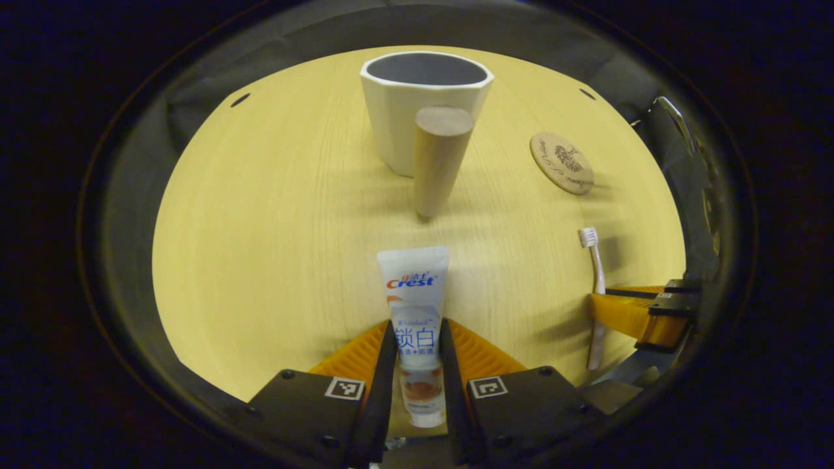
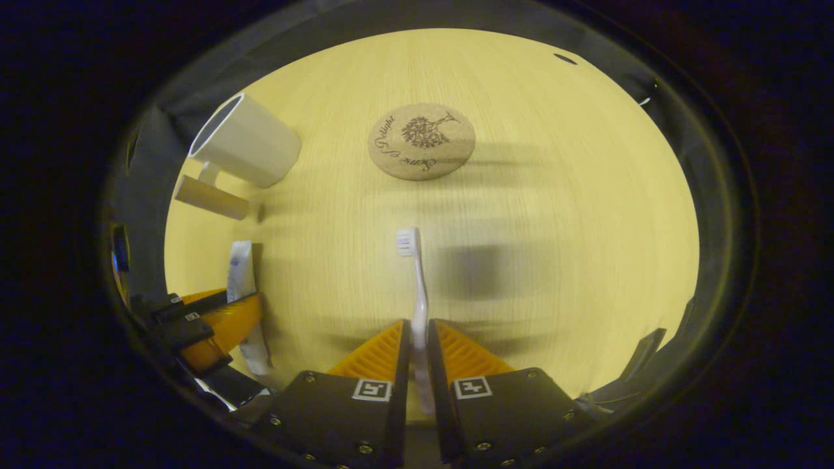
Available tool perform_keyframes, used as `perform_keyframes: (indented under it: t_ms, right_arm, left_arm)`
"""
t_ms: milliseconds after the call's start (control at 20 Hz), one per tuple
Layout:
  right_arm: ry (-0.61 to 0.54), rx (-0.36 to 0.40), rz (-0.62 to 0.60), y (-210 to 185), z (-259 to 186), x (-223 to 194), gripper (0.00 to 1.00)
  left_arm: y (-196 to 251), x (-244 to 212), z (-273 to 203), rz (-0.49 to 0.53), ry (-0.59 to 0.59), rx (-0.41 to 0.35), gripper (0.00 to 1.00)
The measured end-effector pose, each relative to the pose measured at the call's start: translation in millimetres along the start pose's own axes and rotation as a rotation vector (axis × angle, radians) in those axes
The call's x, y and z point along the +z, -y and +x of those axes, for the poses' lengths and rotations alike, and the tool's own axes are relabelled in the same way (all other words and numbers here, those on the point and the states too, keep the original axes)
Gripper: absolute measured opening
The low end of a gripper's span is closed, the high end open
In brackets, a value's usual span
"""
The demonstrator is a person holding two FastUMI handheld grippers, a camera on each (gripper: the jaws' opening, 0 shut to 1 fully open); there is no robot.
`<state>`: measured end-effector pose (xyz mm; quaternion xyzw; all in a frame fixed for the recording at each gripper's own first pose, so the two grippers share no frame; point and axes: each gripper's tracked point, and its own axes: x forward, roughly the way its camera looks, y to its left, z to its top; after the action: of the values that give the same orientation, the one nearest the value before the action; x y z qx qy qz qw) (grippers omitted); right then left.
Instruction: Put the toothbrush and toothpaste on the desktop into the cup, then pick up the cup and place it on the coaster on the desktop.
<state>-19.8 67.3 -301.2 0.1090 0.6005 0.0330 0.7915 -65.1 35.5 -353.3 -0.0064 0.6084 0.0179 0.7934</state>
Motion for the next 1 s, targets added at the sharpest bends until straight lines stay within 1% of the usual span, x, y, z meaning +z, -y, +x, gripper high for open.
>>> perform_keyframes:
  t_ms: [50, 100, 150, 200, 250, 300, 400, 450, 500, 550, 600, 700, 850, 1000]
  right_arm:
    - [-0.004, 0.004, 0.003, 0.9, -1.8, -0.2, 0.21]
    - [-0.005, 0.009, -0.001, 1.9, 0.0, -1.9, 0.2]
    - [-0.003, 0.004, -0.006, 3.9, -0.1, -2.0, 0.19]
    - [0.027, 0.018, 0.031, -0.8, -1.9, 2.0, 0.19]
    - [-0.003, 0.029, 0.024, 0.9, -8.9, -2.7, 0.09]
    - [0.021, 0.048, 0.043, -0.2, 4.4, -0.1, 0.12]
    - [0.029, 0.065, 0.051, 0.3, -4.1, -0.6, 0.09]
    - [0.045, 0.07, 0.066, -0.6, -0.8, -0.5, 0.09]
    - [0.048, 0.081, 0.064, -0.7, -3.5, 2.0, 0.04]
    - [0.054, 0.091, 0.069, -0.3, -3.0, 1.9, 0.05]
    - [0.061, 0.104, 0.076, -1.1, -3.7, 2.0, 0.05]
    - [0.08, 0.122, 0.078, -1.5, -9.2, 3.4, 0.05]
    - [0.151, 0.154, 0.072, -4.9, -26.1, 13.0, 0.05]
    - [0.229, 0.195, 0.062, -9.8, -43.7, 24.1, 0.04]
  left_arm:
    - [-0.8, 0.7, -1.5, -0.007, 0.007, 0.004, 0.44]
    - [0.0, 0.2, -1.3, -0.005, 0.006, 0.008, 0.37]
    - [-0.2, -0.2, -1.7, 0.006, 0.007, 0.005, 0.38]
    - [-1.3, -0.1, -1.4, 0.012, 0.015, 0.01, 0.38]
    - [0.2, -0.4, -1.3, 0.004, 0.016, 0.014, 0.36]
    - [2.0, 1.2, -1.7, 0.013, 0.025, 0.01, 0.33]
    - [2.4, 0.2, -1.9, 0.011, 0.051, 0.01, 0.32]
    - [2.2, 1.5, -4.7, 0.013, 0.066, -0.004, 0.31]
    - [-0.6, 1.0, -7.4, 0.015, 0.077, -0.008, 0.24]
    - [-0.7, 2.9, -6.7, 0.007, 0.092, -0.012, 0.26]
    - [-1.6, 5.2, -8.1, -0.006, 0.113, -0.015, 0.24]
    - [-2.3, 8.6, -11.0, -0.037, 0.155, -0.026, 0.26]
    - [-8.7, 13.8, -27.1, -0.093, 0.22, -0.033, 0.24]
    - [-17.8, 24.4, -44.0, -0.128, 0.306, -0.044, 0.26]
